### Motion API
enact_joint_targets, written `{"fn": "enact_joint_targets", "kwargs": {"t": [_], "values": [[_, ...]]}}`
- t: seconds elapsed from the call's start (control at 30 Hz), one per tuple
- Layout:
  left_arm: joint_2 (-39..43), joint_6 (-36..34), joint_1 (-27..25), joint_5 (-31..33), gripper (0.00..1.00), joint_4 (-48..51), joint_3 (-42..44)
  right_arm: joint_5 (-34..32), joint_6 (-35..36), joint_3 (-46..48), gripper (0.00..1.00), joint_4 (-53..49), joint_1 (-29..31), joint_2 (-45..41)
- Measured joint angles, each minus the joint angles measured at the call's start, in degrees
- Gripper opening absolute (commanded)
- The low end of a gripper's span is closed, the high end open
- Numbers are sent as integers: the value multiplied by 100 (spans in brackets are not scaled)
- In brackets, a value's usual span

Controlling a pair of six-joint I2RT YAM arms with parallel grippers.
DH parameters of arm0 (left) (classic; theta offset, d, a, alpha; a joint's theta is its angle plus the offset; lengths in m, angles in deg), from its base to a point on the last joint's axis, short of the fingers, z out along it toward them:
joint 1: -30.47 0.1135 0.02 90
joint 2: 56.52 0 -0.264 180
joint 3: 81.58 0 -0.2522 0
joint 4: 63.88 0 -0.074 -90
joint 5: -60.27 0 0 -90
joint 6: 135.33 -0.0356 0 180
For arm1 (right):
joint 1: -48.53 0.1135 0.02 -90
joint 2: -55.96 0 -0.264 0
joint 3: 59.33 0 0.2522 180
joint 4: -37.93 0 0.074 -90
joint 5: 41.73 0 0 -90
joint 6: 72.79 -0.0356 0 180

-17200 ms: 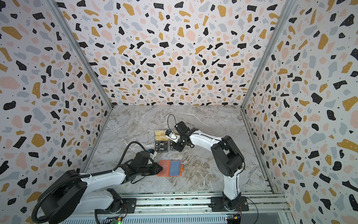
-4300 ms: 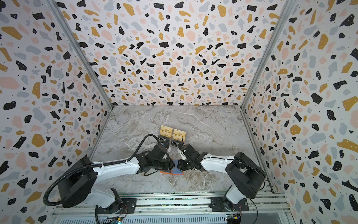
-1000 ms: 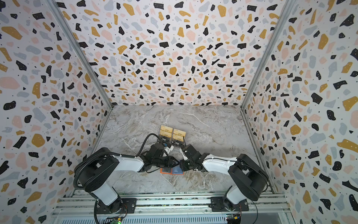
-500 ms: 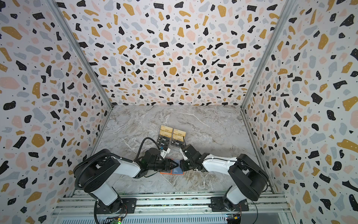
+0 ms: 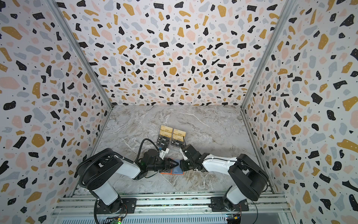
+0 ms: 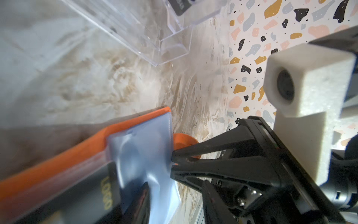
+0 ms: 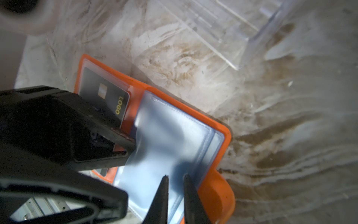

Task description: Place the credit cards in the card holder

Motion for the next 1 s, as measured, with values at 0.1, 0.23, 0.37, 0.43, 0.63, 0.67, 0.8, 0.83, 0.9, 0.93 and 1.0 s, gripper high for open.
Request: {"fn": "enact_joint_targets", "kwargs": {"t": [0.1, 0.23, 0.37, 0.43, 0.63, 0.67, 0.8, 0.83, 0.9, 0.93, 1.0], "values": [[-2, 105, 0, 46, 46, -136, 17, -2, -4, 0, 18, -2, 4, -2], [0, 247, 0, 157, 47, -267, 87, -24, -9, 0, 18, -7, 4, -11], [2, 398, 0, 251, 48, -442, 195, -39, -9, 0, 18, -17, 4, -11], [2, 470, 0, 262, 48, -535, 260, -39, -9, 0, 18, -15, 4, -11], [-227, 651, -9, 201, 48, -962, 317, -39, -9, 0, 18, -15, 4, -11], [-308, 682, -11, 173, 48, -1054, 317, -39, -11, 0, 18, -15, 4, -11], [-472, 756, -22, 92, 46, -1263, 291, -42, -22, 0, 18, -17, 4, -11], [-485, 756, -26, 85, 45, -1268, 280, -42, -24, 0, 18, -17, 4, -11], [-487, 750, -33, 87, 41, -1244, 256, -44, -26, 0, 17, -15, 4, -15], [-487, 739, -37, 90, 37, -1207, 234, -44, -26, 2, 17, -17, 4, -22], [-487, 699, -42, 101, 30, -1106, 192, -48, -28, 4, 17, -17, 4, -42]]}}
